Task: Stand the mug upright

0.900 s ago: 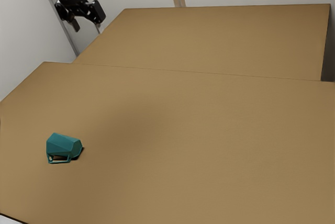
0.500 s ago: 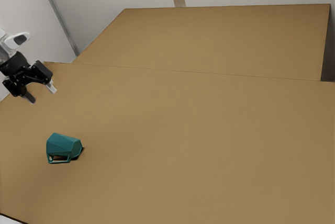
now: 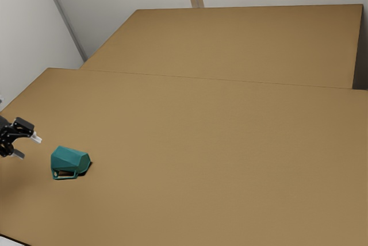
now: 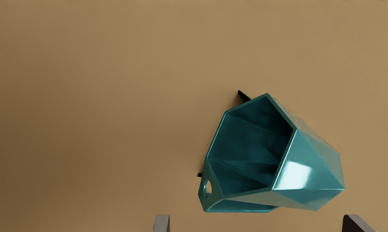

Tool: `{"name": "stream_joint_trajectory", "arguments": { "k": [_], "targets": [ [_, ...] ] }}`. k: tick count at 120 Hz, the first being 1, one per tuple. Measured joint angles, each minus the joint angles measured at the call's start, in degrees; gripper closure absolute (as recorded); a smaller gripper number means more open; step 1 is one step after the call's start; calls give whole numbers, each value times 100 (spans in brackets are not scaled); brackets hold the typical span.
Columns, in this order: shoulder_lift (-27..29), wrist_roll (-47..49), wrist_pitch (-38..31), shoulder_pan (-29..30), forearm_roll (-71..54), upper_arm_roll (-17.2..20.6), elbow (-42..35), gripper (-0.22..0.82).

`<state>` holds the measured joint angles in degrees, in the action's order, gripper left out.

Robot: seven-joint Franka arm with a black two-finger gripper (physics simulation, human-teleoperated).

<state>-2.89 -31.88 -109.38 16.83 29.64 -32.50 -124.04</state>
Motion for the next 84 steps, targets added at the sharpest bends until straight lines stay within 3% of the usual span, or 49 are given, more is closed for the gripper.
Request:
{"name": "stream_joint_trajectory", "arguments": {
  "k": [9, 36, 62, 84],
  "targets": [
    [-99, -314, 100, -55, 459, -76, -35, 2],
    [-276, -1276, 830, 122, 1614, -793, -221, 2],
    [-827, -2087, 1337, 62, 2297, -852, -151, 2],
    [-924, -2599, 1535, -4, 2561, -845, -116, 2]
  ]
}}
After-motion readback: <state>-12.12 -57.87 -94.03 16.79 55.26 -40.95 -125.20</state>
